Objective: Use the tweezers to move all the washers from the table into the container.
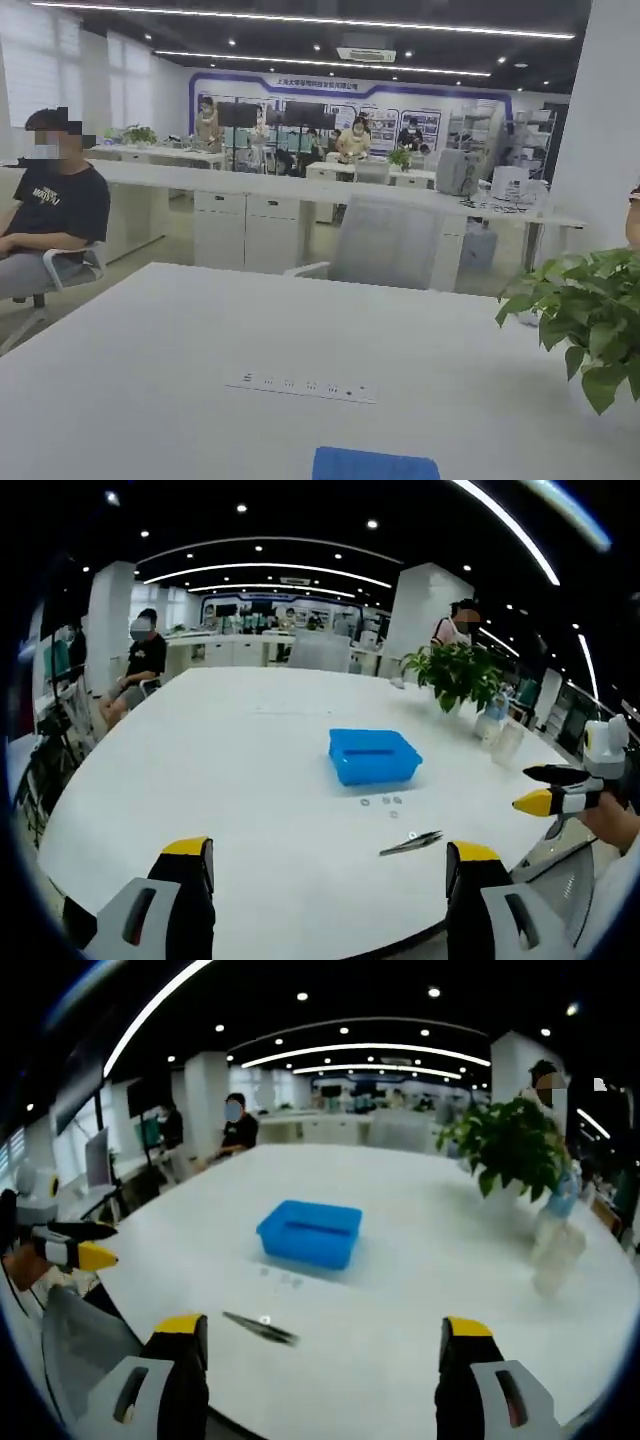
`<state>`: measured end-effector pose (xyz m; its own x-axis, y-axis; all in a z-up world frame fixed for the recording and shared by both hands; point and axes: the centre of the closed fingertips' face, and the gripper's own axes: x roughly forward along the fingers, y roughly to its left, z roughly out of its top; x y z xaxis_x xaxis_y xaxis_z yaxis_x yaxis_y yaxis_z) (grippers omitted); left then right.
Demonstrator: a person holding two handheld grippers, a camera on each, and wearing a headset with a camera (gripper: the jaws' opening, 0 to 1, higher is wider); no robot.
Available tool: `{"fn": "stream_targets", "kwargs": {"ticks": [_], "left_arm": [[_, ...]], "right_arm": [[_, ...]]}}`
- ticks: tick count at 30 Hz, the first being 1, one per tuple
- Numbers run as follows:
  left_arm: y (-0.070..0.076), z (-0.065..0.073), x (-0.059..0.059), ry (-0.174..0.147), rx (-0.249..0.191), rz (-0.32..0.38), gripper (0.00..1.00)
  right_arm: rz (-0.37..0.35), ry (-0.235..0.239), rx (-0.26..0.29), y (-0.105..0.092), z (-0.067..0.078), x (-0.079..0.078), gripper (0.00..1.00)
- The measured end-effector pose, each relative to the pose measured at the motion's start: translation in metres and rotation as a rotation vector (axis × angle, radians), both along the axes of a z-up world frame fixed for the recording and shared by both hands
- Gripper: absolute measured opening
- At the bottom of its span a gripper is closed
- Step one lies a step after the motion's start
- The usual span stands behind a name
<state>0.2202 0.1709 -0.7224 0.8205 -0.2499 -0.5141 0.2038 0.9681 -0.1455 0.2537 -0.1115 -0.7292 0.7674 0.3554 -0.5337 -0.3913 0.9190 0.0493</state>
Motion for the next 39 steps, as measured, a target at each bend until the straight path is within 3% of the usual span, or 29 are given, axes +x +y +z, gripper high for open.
{"fn": "stream_targets", "kwargs": {"ticks": [24,31,39], "left_arm": [[-0.0028,-0.0044,-0.001,0.014,0.006,-0.027,0.99],[-0.0034,0.0,0.0027,-0.012,0.025,-0.034,0.99],[-0.0034,-0.0025,0.0048,-0.011,0.016,-0.035,0.99]], "right_arm": [[0.019,0.023,-0.004,0.0053,-0.004,0.0003,0.96],[0.022,0.027,-0.005,0.0046,-0.0058,0.0004,0.97],[0.019,0.028,0.002,0.005,-0.0055,0.0008,0.98]]}}
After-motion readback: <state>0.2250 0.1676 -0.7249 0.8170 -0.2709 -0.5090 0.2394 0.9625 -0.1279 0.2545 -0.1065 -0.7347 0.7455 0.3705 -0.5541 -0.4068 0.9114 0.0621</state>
